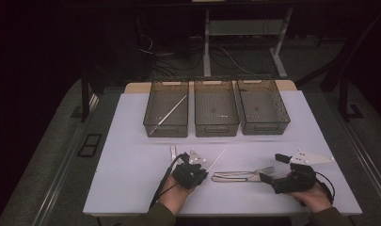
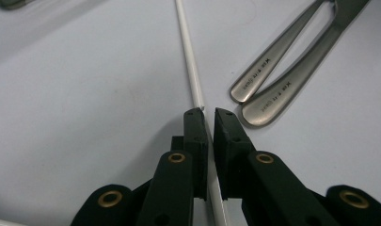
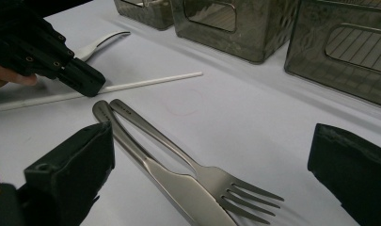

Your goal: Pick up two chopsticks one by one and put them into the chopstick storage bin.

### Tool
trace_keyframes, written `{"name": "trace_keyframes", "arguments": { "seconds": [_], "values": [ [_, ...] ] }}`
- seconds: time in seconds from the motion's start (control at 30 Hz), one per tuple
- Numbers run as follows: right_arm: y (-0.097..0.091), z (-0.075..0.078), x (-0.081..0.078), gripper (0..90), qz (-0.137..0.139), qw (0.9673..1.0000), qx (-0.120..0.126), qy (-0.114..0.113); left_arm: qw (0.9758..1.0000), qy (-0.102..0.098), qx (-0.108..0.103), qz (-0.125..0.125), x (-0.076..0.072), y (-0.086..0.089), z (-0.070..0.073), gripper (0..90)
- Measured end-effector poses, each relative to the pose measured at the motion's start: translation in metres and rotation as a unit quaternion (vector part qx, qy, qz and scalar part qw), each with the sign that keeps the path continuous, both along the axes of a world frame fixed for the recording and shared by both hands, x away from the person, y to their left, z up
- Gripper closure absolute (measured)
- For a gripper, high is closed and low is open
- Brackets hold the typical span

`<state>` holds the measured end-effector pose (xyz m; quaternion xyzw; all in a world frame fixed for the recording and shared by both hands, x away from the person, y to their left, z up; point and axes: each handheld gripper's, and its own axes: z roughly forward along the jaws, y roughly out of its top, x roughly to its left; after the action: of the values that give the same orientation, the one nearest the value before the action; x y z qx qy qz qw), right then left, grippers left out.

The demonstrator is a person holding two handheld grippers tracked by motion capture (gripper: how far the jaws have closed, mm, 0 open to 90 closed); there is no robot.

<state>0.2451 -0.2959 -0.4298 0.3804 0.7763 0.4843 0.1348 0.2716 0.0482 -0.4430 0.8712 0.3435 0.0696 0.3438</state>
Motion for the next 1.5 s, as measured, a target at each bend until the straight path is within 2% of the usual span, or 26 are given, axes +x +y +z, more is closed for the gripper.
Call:
{"name": "trace_keyframes", "arguments": {
  "seconds": [0.13,0.33,0.37,0.5,0.67,0.9,1.0,1.17,1.37,1.5],
  "values": [
    [0.0,0.0,0.0,1.2,0.0,1.0,0.0,0.0,0.9999,0.008,-0.01,0.002,0.001,0.002,0.0,84.3],
    [0.0,0.0,0.0,1.2,0.0,1.0,0.001,-0.001,0.9998,0.006,-0.016,0.007,0.0,0.004,0.003,84.7],
    [0.0,0.0,0.0,1.2,0.001,1.0,0.001,-0.001,0.9999,0.009,-0.011,0.004,0.001,0.004,0.002,84.6],
    [0.0,0.0,0.0,1.2,0.001,1.0,0.001,-0.002,0.9999,0.0,-0.013,0.002,-0.001,0.003,0.004,84.7],
    [0.0,0.0,0.0,1.2,0.001,1.0,0.001,-0.002,0.9996,-0.012,-0.021,-0.013,-0.002,0.003,0.009,84.7],
    [0.0,0.001,0.0,1.2,0.0,1.0,0.002,-0.001,0.9986,-0.018,-0.043,-0.023,-0.001,0.007,0.019,84.8],
    [0.0,0.0,0.0,1.2,0.001,1.0,0.001,-0.002,0.9977,-0.022,-0.06,-0.023,0.002,0.011,0.024,84.8],
    [0.0,0.0,0.0,1.2,0.001,1.0,0.001,-0.002,0.9948,-0.03,-0.093,-0.029,0.005,0.018,0.032,84.7],
    [0.0,0.0,0.0,1.2,0.001,1.0,0.001,-0.002,0.9922,-0.043,-0.115,-0.022,0.007,0.027,0.044,84.7],
    [0.0,0.0,0.0,1.2,0.001,1.0,0.001,-0.001,0.9893,-0.053,-0.135,-0.015,0.01,0.034,0.053,84.7]
  ]
}}
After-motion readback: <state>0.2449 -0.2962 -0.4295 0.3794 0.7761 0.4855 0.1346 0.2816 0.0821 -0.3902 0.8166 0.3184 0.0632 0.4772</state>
